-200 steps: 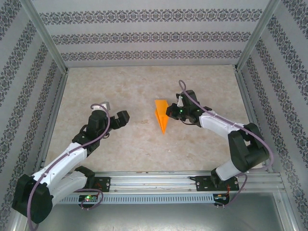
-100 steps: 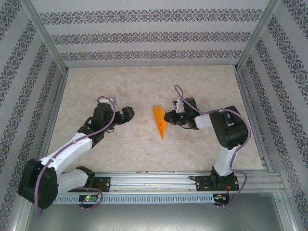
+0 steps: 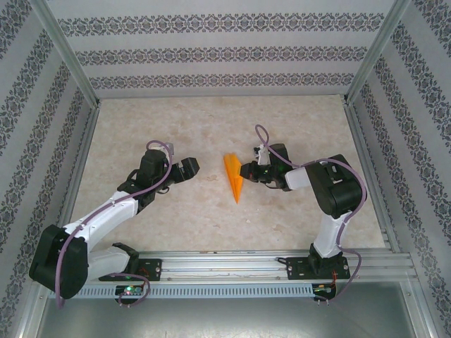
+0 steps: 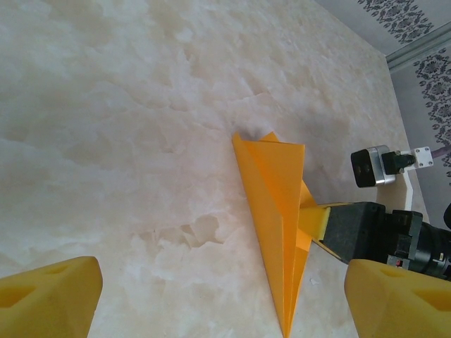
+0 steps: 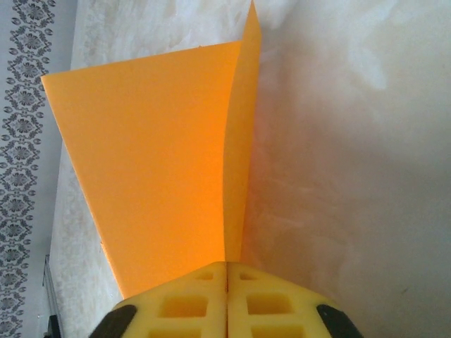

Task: Fold a paper plane with a square sheet of paper (fold left side to right side)
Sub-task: Turn over the paper plane at the center of the table.

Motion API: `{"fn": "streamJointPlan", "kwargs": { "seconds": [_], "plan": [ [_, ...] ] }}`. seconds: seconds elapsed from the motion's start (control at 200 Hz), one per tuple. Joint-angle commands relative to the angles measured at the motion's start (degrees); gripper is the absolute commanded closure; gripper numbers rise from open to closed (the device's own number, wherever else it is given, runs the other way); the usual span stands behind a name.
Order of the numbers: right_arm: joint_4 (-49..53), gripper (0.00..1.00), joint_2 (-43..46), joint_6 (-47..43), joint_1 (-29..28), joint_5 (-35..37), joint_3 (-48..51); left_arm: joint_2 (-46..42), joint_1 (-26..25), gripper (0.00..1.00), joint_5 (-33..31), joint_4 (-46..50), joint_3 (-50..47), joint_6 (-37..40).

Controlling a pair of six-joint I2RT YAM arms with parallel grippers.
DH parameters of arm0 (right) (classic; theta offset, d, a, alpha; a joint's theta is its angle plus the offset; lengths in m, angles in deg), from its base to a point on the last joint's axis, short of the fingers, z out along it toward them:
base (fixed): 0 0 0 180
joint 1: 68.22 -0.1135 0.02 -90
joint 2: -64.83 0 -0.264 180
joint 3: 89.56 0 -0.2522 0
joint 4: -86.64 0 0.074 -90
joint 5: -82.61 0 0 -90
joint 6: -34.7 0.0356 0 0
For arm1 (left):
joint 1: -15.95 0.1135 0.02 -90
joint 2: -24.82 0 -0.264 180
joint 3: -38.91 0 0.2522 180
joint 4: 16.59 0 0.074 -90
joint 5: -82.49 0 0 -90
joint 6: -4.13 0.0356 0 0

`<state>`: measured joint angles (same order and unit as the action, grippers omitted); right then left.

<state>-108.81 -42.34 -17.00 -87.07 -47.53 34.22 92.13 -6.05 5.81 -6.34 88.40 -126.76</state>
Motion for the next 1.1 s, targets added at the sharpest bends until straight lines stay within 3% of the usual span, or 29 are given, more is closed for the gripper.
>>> {"fn": "streamJointPlan", "kwargs": {
  "seconds": [0.0,0.395,0.62,0.824,1.094],
  "plan": [
    [-0.94,0.85,1.55,-1.48,0.21,-0.47,0.62,0.3,0.74,0.11,0.62,-2.31,1.21,-0.33],
    [4.45,0.59,5.87,-3.62,0.22,4.31,1.5,-0.16,0.88,0.1,0.3,-1.02,1.58,0.63],
    [21.26,0.44,12.78,-8.89,-0.06,11.8,-0.84,-1.67,1.41,0.08,-0.36,-0.07,1.48,1.24],
    [41.17,0.43,17.89,-14.83,-2.15,16.92,-7.49,-4.14,2.64,0.07,-1.01,1.55,0.96,2.36],
    [50.5,0.46,13.86,-13.82,-8.09,16.83,-15.0,-6.22,3.53,0.07,-1.34,1.24,-0.72,1.95]
  ]
}}
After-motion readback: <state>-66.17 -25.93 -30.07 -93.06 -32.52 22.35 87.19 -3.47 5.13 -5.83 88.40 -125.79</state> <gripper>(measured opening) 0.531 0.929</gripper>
